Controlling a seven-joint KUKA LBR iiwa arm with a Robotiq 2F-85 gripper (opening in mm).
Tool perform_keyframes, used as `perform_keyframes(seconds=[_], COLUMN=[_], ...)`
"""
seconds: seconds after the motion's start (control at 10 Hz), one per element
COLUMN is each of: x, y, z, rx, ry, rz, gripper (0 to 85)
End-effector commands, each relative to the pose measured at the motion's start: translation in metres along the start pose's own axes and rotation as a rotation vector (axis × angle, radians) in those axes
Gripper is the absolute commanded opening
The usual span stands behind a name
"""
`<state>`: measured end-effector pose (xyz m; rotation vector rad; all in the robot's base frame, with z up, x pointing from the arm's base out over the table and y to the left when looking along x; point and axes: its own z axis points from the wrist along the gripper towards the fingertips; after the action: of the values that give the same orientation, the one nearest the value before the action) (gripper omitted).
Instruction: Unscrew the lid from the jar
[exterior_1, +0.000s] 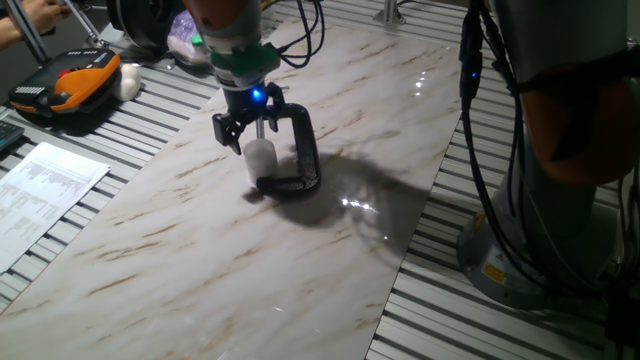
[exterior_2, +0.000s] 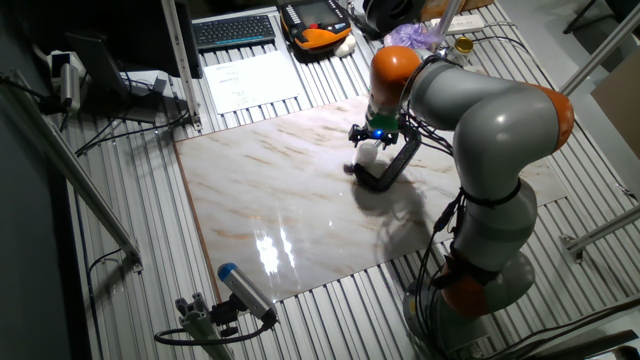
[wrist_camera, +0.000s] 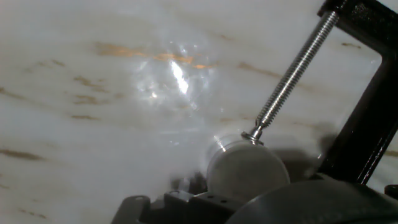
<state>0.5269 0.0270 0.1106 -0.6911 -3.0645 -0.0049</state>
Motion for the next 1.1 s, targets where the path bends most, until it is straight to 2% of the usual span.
perform_keyframes(seconds=[0.0,0.4,0.5,0.7,1.0], x=[0.0005,0.0012,0.0013,0.0015,0.0017], y=[0.0001,-0.0004,-0.0005,-0.0003,-0.0006], z=[0.0000,0.0003,0.0005,0.0010,0.0010], rx=[-0.010,-0.013,-0.017,-0.026,-0.017], ry=[-0.001,0.000,0.001,0.003,0.000], rz=[1.044,1.084,1.104,1.113,1.114], gripper=[85.0,85.0,68.0,68.0,68.0])
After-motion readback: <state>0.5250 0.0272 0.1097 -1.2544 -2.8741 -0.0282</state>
